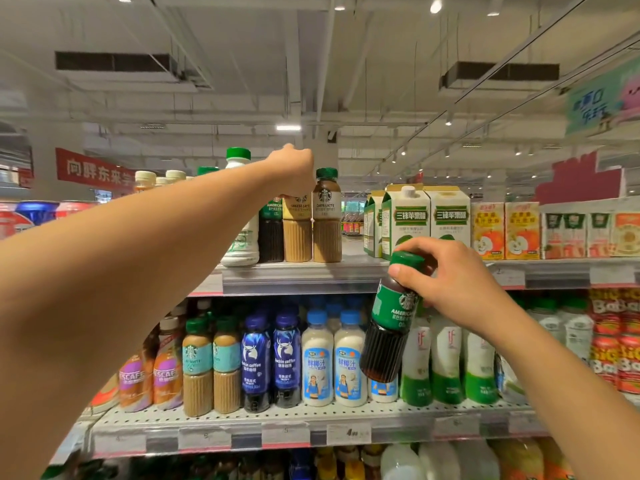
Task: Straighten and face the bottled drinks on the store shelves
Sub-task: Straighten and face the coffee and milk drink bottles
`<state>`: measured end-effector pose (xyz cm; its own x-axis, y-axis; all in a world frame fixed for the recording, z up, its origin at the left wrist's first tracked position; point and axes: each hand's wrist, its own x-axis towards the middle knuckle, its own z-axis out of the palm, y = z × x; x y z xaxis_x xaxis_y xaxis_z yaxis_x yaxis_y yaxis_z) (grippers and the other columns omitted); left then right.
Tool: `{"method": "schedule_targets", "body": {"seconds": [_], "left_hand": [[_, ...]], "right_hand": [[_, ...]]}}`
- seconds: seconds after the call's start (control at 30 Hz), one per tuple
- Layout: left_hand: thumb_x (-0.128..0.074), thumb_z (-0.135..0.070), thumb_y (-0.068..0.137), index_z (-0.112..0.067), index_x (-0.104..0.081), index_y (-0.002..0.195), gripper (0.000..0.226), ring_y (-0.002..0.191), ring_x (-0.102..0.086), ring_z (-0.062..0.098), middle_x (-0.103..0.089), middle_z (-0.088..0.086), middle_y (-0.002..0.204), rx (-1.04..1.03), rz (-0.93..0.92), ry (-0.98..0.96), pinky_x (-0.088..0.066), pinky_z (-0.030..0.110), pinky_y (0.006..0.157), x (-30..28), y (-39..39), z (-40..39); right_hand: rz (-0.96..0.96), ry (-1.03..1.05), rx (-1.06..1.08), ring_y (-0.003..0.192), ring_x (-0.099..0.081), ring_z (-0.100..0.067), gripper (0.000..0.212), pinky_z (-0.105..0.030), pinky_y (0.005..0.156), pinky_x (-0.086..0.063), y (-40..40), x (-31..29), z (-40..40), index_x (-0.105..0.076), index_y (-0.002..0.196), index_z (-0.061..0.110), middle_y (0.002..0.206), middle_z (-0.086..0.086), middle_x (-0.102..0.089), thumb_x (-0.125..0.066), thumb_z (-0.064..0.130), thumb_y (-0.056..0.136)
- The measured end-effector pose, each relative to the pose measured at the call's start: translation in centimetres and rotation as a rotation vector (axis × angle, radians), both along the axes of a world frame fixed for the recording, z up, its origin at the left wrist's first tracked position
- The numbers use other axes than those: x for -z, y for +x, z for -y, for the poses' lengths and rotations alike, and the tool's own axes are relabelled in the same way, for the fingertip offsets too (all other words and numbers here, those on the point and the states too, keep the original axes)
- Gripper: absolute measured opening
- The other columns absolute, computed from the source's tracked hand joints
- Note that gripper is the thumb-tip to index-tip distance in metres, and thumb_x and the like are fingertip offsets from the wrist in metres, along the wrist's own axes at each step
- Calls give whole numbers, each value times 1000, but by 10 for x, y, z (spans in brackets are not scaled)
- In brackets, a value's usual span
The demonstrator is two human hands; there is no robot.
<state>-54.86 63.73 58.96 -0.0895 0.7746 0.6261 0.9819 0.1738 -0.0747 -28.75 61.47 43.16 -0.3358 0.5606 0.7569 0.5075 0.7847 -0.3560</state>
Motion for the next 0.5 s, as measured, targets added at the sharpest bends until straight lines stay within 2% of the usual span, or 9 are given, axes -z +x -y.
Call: {"method": "schedule_targets", "body": {"seconds": [0.1,0.13,0.2,0.33,0.5], "left_hand": [[-52,-13,97,-3,-61,118,25,80,-64,24,-62,14,101,-2,-3,-7,-46,28,52,-5,-1,9],[-52,-13,98,-3,-63,115,22,74,-67,23,-65,13,95,4,3,-17,-48,28,49,-6,-1,12],[-54,-14,100,-3,-63,116,22,70,-70,21,-69,13,94,42,9,-17,-57,30,53,-5,-2,21],[-56,-20,100,-11,-63,121,24,78,-63,21,-68,10,109,160,-52,100,-49,28,60,5,1,47],[-59,-25,99,-18,-62,122,24,90,-55,19,-59,-1,108,310,41,276,-44,29,70,22,-5,91]], "right_hand": [[-9,21,-11,81,-63,-6,20,-36,70,-55,-1,-5,0,-70,104,29,93,16,-66,-70,41,88],[-16,34,-8,83,-63,-8,23,-37,72,-55,-2,-8,0,-70,106,29,95,16,-66,-69,43,88],[-32,68,1,86,-62,-7,25,-36,77,-53,-6,-13,2,-69,109,28,96,16,-66,-69,42,89],[-73,83,-29,74,-60,-4,14,-36,71,-53,-18,-29,4,-67,104,28,91,16,-63,-69,36,92],[-103,103,-13,91,-64,-18,22,-49,81,-58,-36,-51,1,-71,107,22,96,9,-67,-70,38,92]]}}
